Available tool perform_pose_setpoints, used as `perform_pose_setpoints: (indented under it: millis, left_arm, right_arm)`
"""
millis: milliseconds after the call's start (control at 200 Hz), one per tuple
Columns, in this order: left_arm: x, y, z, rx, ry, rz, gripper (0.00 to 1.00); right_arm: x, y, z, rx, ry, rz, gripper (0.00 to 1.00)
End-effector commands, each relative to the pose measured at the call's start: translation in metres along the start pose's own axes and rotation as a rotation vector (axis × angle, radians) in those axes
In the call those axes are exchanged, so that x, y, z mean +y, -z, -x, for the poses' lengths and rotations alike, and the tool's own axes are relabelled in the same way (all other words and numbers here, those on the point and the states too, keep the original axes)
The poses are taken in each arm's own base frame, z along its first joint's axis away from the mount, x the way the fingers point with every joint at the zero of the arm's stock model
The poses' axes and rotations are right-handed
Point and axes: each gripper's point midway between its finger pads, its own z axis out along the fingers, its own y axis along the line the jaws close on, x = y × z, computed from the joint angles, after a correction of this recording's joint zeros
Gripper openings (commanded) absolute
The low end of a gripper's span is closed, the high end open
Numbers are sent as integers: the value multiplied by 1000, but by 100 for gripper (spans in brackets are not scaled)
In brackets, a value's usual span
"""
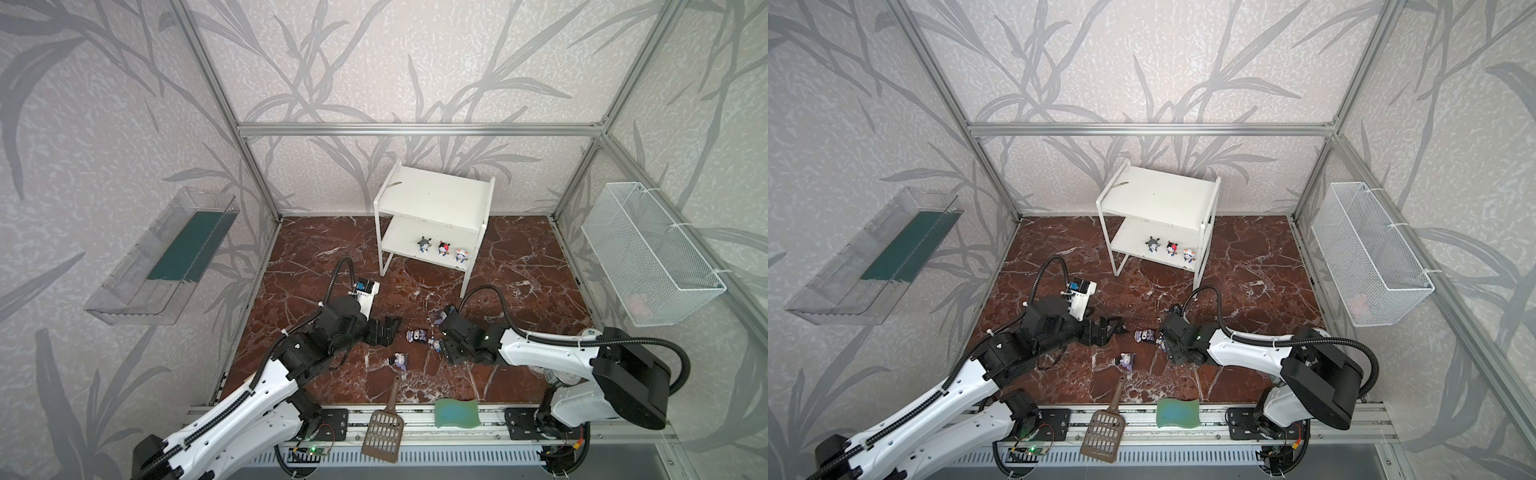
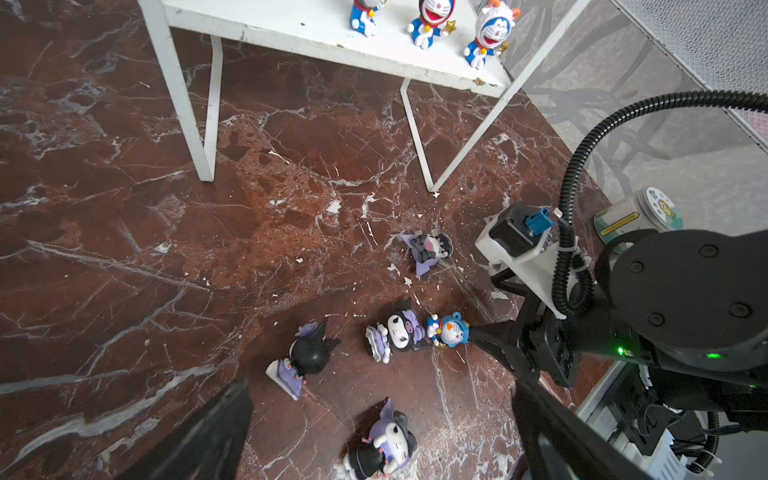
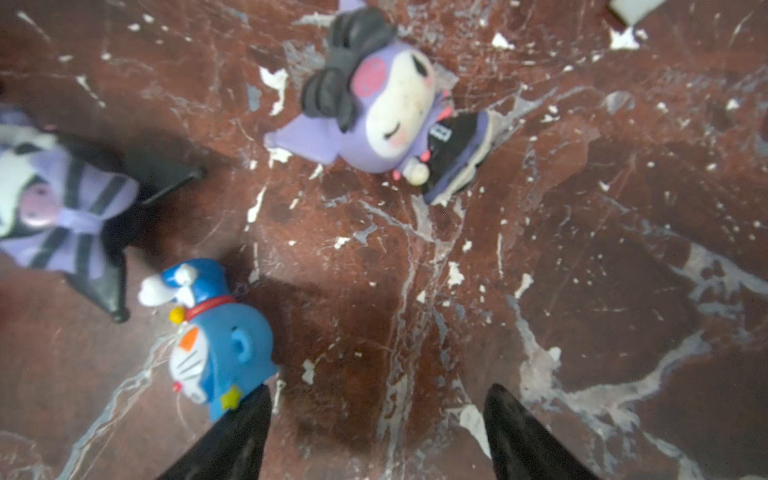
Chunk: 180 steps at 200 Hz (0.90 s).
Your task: Place and organize the plastic toys onto the shelf
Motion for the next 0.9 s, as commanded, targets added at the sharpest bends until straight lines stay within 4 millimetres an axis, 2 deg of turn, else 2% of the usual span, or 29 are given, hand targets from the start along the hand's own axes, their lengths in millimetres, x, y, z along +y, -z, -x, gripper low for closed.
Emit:
perform_pose_setpoints:
  millis: [0,200,405,495,720,815,895]
  left_arm:
    - [-6,7,14,-42,-18,-15,99]
    - [-8,4,13,-40,-13,-28,99]
    - [-8,10,14,-49,-20,-22,99]
    - [-6,13,15,-53,-24,-15,99]
    - [-9,10,13,-40,-24,-28,99]
    - [-11,7,13,-28,-27,-35,99]
    - [-12,7,13,-29,-29,-37,99]
  right_arm:
    - [12,15,-4,-8,60,61,81]
    - [28,25,-7,-5,80,161,81]
    - [37,8,4,7,79,132,81]
    - [29,-2,6,15,59,64,81]
    - [-10,-14,7,21,-43,-69,81]
    - [-25,-15,17,-3,-71,-97,81]
    - [-27,-16,29,-28,-80,-75,81]
